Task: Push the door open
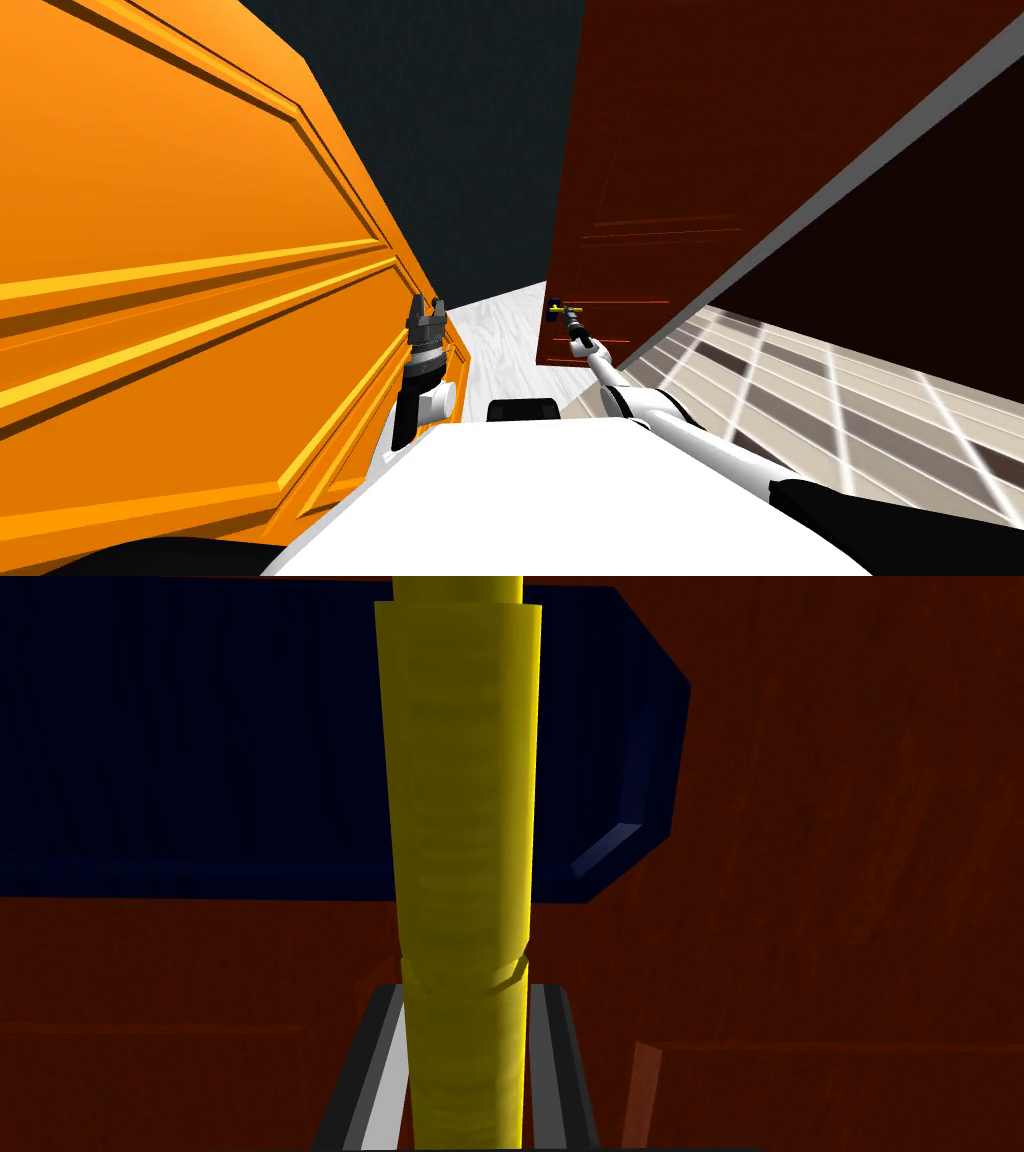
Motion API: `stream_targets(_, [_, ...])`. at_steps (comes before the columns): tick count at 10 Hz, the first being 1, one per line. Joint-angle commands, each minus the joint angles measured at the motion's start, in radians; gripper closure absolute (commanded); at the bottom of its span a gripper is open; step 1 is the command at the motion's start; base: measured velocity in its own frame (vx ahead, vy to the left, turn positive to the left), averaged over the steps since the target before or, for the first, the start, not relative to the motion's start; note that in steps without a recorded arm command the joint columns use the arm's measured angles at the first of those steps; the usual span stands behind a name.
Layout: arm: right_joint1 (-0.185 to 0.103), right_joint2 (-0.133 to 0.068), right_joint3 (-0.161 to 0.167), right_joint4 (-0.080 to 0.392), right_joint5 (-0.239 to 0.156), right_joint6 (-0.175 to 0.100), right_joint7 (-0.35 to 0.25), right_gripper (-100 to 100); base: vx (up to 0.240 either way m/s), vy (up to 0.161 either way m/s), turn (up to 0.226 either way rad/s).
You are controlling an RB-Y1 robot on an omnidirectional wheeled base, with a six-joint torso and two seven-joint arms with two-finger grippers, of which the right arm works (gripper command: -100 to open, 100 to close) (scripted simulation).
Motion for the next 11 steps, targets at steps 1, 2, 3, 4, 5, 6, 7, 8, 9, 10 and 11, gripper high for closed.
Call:
stream_targets(1, [-0.007,-0.015,-0.025,0.016,-0.011,-0.006,0.013,100,0.169,0.146,-0.066])
stream_targets(2, [-0.006,-0.017,-0.034,0.017,-0.015,-0.005,0.019,100,0.184,0.145,-0.071])
stream_targets(3, [-0.005,-0.018,-0.043,0.018,-0.019,-0.004,0.024,100,0.166,0.121,-0.069])
stream_targets(4, [-0.005,-0.020,-0.053,0.019,-0.023,-0.003,0.030,100,0.176,0.095,-0.065])
stream_targets(5, [-0.004,-0.022,-0.059,0.019,-0.026,-0.002,0.034,100,0.179,0.091,-0.038])
stream_targets(6, [-0.012,-0.021,-0.055,0.043,-0.024,-0.011,0.033,100,0.079,0.037,-0.025])
stream_targets(7, [-0.019,-0.006,-0.075,0.037,-0.029,-0.007,0.060,100,0.137,0.034,-0.126])
stream_targets(8, [-0.020,-0.001,-0.080,0.036,-0.030,-0.006,0.068,100,0.203,0.030,-0.127])
stream_targets(9, [-0.023,0.011,-0.092,0.034,-0.032,-0.004,0.086,100,0.192,0.038,-0.107])
stream_targets(10, [-0.026,0.024,-0.105,0.031,-0.035,-0.001,0.105,100,0.181,0.018,-0.128])
stream_targets(11, [-0.030,0.038,-0.118,0.027,-0.038,0.002,0.127,100,0.194,0.017,-0.136])
